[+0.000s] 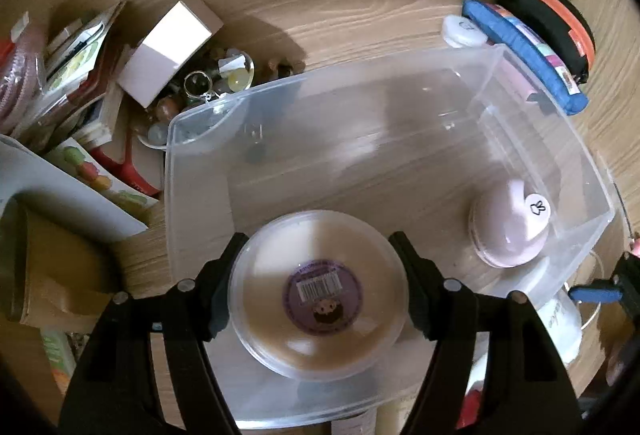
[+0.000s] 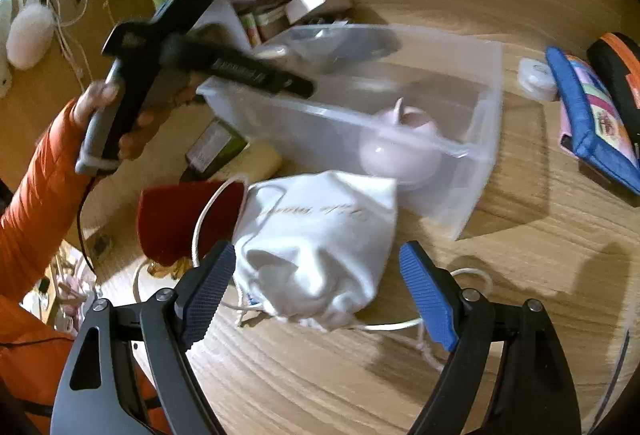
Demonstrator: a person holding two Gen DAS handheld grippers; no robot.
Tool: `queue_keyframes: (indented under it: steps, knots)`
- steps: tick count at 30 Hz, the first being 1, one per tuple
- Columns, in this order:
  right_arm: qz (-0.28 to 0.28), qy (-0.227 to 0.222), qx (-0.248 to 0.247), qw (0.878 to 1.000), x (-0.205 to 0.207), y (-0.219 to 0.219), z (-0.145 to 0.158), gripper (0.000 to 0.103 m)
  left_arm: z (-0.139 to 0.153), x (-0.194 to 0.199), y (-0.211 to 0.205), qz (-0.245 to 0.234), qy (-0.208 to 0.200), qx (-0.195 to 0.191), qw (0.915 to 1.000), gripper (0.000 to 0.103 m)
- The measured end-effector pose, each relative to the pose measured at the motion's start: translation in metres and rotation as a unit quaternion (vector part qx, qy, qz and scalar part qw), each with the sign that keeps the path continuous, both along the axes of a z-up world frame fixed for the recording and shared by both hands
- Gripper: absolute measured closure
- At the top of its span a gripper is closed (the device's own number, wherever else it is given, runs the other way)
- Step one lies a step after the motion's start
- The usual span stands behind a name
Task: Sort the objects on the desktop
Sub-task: 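Reach the right gripper to the white drawstring pouch while left carries the container over the bin, then release the round container into the bin with left while right grasps the white pouch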
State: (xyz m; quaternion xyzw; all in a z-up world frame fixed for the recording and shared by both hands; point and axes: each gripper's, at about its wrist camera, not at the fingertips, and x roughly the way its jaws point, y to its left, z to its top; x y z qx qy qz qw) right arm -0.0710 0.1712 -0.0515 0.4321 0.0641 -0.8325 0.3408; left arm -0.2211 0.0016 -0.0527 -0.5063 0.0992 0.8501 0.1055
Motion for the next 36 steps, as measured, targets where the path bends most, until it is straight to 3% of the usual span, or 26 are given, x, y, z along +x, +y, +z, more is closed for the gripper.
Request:
queue_keyframes:
  steps: [6,9,12,15,23,24,25,32,35,36]
  knots:
    - [0.008,0.014,0.041,0.999,0.004,-0.018,-0.011,0.021,0.007,0.006,-0.004,0.001,0.003,0.010,0.9999,0.032]
    - [0.004,0.013,0.034,0.999,0.003,-0.018,-0.013,0.021,0.020,0.013,-0.006,0.004,0.023,0.001,0.9997,0.021]
    - [0.000,0.011,0.024,1.000,0.002,-0.018,-0.015,0.023,0.034,0.023,-0.012,0.005,0.041,0.001,0.9992,0.018]
    - [0.004,0.013,0.016,1.000,0.007,-0.019,-0.015,0.034,0.046,0.044,-0.026,0.005,0.058,0.007,0.9983,0.015]
    - [-0.012,0.053,0.020,0.998,0.020,-0.024,-0.011,0.046,0.058,0.138,-0.102,0.048,0.086,0.033,0.9946,0.009]
    - [-0.015,0.055,0.019,0.998,0.020,-0.025,-0.010,0.062,0.055,0.149,-0.109,0.054,0.085,0.037,0.9942,0.009]
    - [-0.020,0.053,0.015,0.998,0.021,-0.023,-0.008,0.067,0.051,0.166,-0.121,0.061,0.083,0.041,0.9938,0.009]
    - [-0.042,0.047,0.015,0.998,0.024,-0.020,-0.009,0.067,0.004,0.234,-0.139,0.091,0.042,0.071,0.9925,0.009]
    - [-0.061,0.045,0.035,0.997,0.025,-0.022,-0.009,0.054,-0.008,0.255,-0.135,0.092,0.037,0.078,0.9920,0.009]
    - [-0.065,0.042,0.040,0.996,0.025,-0.022,-0.009,0.043,-0.011,0.259,-0.132,0.092,0.038,0.075,0.9922,0.009]
